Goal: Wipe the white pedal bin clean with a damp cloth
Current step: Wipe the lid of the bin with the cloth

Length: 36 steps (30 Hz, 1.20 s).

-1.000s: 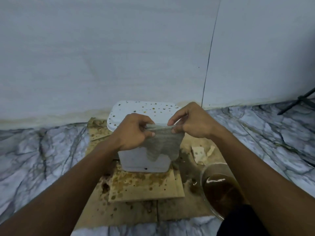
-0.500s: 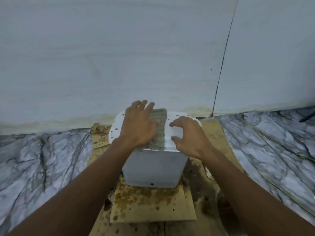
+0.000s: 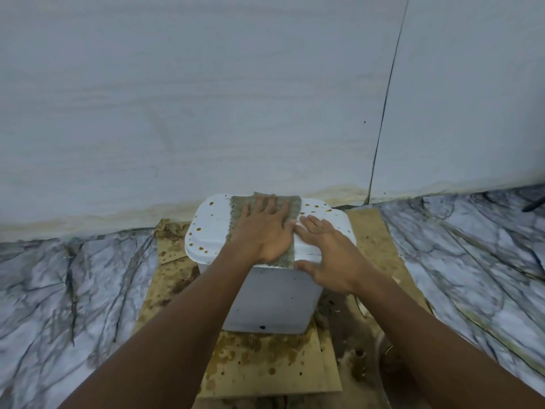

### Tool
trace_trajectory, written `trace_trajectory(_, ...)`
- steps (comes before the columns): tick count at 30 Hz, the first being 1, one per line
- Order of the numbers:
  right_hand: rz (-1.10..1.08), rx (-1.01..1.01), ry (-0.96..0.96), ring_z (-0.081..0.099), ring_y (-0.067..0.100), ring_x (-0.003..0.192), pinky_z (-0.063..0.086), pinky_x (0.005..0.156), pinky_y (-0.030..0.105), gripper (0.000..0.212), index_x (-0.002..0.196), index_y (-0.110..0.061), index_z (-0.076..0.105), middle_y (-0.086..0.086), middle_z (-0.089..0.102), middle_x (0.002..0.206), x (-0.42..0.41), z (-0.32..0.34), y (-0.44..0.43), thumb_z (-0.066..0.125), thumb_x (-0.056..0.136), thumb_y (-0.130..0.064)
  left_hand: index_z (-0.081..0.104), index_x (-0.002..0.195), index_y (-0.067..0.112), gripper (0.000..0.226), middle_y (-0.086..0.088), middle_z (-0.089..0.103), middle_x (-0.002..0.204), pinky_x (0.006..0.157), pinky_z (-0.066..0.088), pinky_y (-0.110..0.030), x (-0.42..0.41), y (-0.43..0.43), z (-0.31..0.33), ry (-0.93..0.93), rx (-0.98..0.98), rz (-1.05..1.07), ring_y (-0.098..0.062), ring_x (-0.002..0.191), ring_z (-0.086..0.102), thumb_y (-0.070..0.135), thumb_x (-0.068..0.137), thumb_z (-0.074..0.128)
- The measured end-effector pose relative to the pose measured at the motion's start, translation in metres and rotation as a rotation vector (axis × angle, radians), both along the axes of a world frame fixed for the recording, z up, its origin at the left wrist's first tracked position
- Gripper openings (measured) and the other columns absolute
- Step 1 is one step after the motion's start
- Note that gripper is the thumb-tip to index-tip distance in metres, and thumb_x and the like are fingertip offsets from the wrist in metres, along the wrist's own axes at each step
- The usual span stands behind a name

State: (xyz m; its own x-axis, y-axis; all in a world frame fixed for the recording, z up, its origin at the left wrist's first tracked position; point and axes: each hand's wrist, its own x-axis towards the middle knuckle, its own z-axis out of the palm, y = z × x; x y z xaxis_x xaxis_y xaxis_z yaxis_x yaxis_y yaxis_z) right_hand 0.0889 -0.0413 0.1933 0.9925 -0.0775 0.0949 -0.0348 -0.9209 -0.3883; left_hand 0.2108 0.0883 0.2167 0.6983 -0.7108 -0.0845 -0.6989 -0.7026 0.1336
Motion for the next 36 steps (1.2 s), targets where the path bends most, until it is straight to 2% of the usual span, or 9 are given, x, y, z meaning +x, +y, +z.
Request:
trace_trajectory(5,0.008,0.015,0.042,-0.005,0.009,0.153,-0.006,0.119,0.024,0.075,0.157,-0.028,0.02,-0.008,0.004,0.167,0.0,0.005,0.009,0.059,0.095,-0.047,0.0,0.158,0.038,0.058,0.004,-0.004,0.168,0.124,-0.008,-0.038,-0.003,0.047,-0.01,-0.03,-0.073,0.014,-0.013,0.153,-0.012,0.055,0.104,0.01)
trace_trajectory(9,-0.008,0.024,0.058,-0.008,0.006,0.152,-0.01,0.115,0.02,0.074,0.158,-0.03,0.018,-0.01,0.002,0.167,0.001,0.006,0.011,0.057,0.097,-0.047,0.004,0.159,0.038,0.06,0.001,-0.001,0.168,0.125,-0.002,-0.042,0.023,0.076,-0.007,-0.041,-0.067,0.12,-0.017,0.154,-0.007,0.058,0.103,0.012)
trace_trajectory(13,-0.008,0.027,0.079,-0.01,0.006,0.152,-0.014,0.111,0.017,0.073,0.158,-0.029,0.016,-0.01,-0.002,0.167,-0.002,0.006,0.01,0.055,0.098,-0.045,0.002,0.16,0.031,0.064,-0.007,-0.005,0.168,0.125,-0.002,-0.047,0.04,0.055,0.001,-0.012,-0.027,0.216,-0.025,0.155,-0.007,0.057,0.102,0.012)
trace_trajectory(18,-0.003,-0.007,0.056,-0.007,0.007,0.152,-0.019,0.106,0.013,0.074,0.158,-0.029,0.018,-0.007,0.002,0.167,-0.001,0.005,0.006,0.057,0.097,-0.045,-0.003,0.16,0.03,0.062,-0.006,-0.009,0.168,0.124,-0.005,-0.047,0.017,0.006,0.0,0.015,-0.01,0.08,-0.026,0.154,-0.012,0.052,0.103,0.01)
trace_trajectory(22,0.014,-0.032,0.048,-0.005,0.006,0.152,-0.026,0.092,0.002,0.074,0.158,-0.03,0.019,-0.007,0.004,0.167,0.001,0.004,0.006,0.058,0.096,-0.045,-0.001,0.16,0.032,0.06,0.001,-0.008,0.168,0.125,-0.008,-0.039,-0.004,0.027,-0.009,-0.015,-0.057,0.014,-0.016,0.153,-0.014,0.053,0.104,0.011)
trace_trajectory(25,0.01,-0.023,0.049,-0.012,-0.006,0.142,-0.028,0.088,0.0,0.075,0.158,-0.031,0.017,-0.011,0.001,0.166,0.002,0.003,0.008,0.057,0.096,-0.048,0.0,0.158,0.038,0.06,0.005,-0.007,0.167,0.124,-0.009,-0.035,0.0,0.059,-0.011,-0.033,-0.097,0.019,-0.011,0.153,-0.014,0.058,0.103,0.011)
trace_trajectory(30,0.011,-0.042,0.012,-0.009,0.005,0.152,-0.018,0.111,0.015,0.077,0.158,-0.029,0.016,-0.007,0.001,0.167,0.003,-0.002,0.009,0.055,0.096,-0.051,0.005,0.159,0.036,0.064,-0.002,0.0,0.168,0.126,-0.002,-0.042,0.032,0.081,-0.005,-0.065,-0.08,0.158,-0.019,0.155,-0.006,0.062,0.101,0.012)
trace_trajectory(33,0.002,-0.06,-0.014,-0.007,0.009,0.153,-0.016,0.116,0.02,0.082,0.159,-0.025,0.015,-0.003,0.001,0.167,0.004,-0.006,0.007,0.058,0.094,-0.053,0.008,0.16,0.029,0.066,-0.007,0.002,0.168,0.125,0.0,-0.047,0.039,0.056,0.0,-0.06,-0.055,0.209,-0.026,0.155,-0.003,0.059,0.101,0.014)
trace_trajectory(36,0.0,-0.037,-0.07,-0.006,0.005,0.15,-0.013,0.118,0.021,0.083,0.158,-0.023,0.02,-0.001,0.005,0.167,0.004,-0.011,0.004,0.063,0.091,-0.05,0.007,0.161,0.025,0.066,-0.007,0.001,0.168,0.125,0.0,-0.048,0.018,0.031,-0.002,-0.055,-0.047,0.137,-0.028,0.155,-0.003,0.054,0.102,0.014)
